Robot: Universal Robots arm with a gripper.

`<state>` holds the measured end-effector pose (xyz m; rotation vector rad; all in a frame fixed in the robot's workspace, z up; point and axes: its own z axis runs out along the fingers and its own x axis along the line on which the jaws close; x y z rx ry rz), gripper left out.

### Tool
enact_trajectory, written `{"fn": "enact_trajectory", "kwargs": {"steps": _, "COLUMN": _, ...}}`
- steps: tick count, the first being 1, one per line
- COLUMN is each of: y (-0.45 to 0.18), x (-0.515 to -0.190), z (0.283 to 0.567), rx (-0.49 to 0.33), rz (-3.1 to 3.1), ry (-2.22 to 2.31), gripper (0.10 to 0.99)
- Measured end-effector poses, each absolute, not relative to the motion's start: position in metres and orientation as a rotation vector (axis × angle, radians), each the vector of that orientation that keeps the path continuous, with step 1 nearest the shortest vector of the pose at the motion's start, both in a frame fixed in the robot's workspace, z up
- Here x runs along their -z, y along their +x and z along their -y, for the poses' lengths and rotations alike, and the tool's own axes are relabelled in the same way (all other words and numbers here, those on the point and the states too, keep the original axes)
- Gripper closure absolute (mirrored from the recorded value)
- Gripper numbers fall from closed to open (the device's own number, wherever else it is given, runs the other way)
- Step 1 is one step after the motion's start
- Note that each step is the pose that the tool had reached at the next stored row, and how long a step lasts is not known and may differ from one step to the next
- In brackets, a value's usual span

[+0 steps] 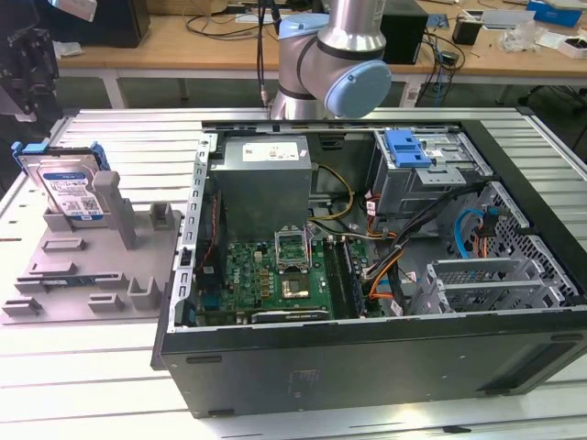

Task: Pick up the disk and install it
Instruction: 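Pick up the disk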

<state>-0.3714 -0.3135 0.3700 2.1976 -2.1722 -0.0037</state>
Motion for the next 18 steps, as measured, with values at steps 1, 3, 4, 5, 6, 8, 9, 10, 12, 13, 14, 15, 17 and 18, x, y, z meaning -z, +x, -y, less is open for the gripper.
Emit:
{"fn": "enact_trajectory", "kwargs": {"steps": 1, "y": -0.371, "x": -0.37, "z": 0.314, "rx": 0.003, "rz": 2.172, "ry": 2.198, "gripper": 0.588}}
{"fn": "enact_trajectory", "kwargs": {"steps": 3, "y": -0.371, "x": -0.37, "z": 0.313, "rx": 0.003, "rz": 2.172, "ry": 2.198, "gripper": 0.588}}
{"fn": "enact_trajectory", "kwargs": {"steps": 4, "y": -0.371, "x": -0.37, "z": 0.313, "rx": 0.003, "rz": 2.172, "ry": 2.198, "gripper": 0.588}}
{"fn": "enact_trajectory", "kwargs": {"steps": 5, "y": -0.371, "x": -0.37, "z": 0.313, "rx": 0.003, "rz": 2.172, "ry": 2.198, "gripper": 0.588}}
{"fn": "enact_trajectory", "kwargs": {"steps": 6, "y": -0.371, "x": -0.37, "z": 0.313, "rx": 0.003, "rz": 2.172, "ry": 2.198, "gripper": 0.588}}
{"fn": "enact_trajectory", "kwargs": {"steps": 8, "y": -0.372, "x": -0.37, "z": 0.313, "rx": 0.003, "rz": 2.172, "ry": 2.198, "gripper": 0.588}}
{"fn": "enact_trajectory", "kwargs": {"steps": 9, "y": -0.373, "x": -0.37, "z": 0.313, "rx": 0.003, "rz": 2.172, "ry": 2.198, "gripper": 0.588}}
{"fn": "enact_trajectory", "kwargs": {"steps": 10, "y": -0.375, "x": -0.37, "z": 0.313, "rx": 0.003, "rz": 2.172, "ry": 2.198, "gripper": 0.588}}
{"fn": "enact_trajectory", "kwargs": {"steps": 12, "y": -0.38, "x": -0.369, "z": 0.313, "rx": 0.003, "rz": 2.172, "ry": 2.198, "gripper": 0.588}}
{"fn": "enact_trajectory", "kwargs": {"steps": 13, "y": -0.382, "x": -0.369, "z": 0.313, "rx": 0.003, "rz": 2.172, "ry": 2.198, "gripper": 0.588}}
{"fn": "enact_trajectory", "kwargs": {"steps": 14, "y": -0.384, "x": -0.369, "z": 0.313, "rx": 0.003, "rz": 2.172, "ry": 2.198, "gripper": 0.588}}
{"fn": "enact_trajectory", "kwargs": {"steps": 15, "y": -0.385, "x": -0.368, "z": 0.311, "rx": 0.003, "rz": 2.172, "ry": 2.198, "gripper": 0.588}}
{"fn": "enact_trajectory", "kwargs": {"steps": 17, "y": -0.387, "x": -0.368, "z": 0.309, "rx": 0.003, "rz": 2.172, "ry": 2.197, "gripper": 0.588}}
{"fn": "enact_trajectory", "kwargs": {"steps": 18, "y": -0.388, "x": -0.367, "z": 0.309, "rx": 0.003, "rz": 2.172, "ry": 2.198, "gripper": 0.588}}
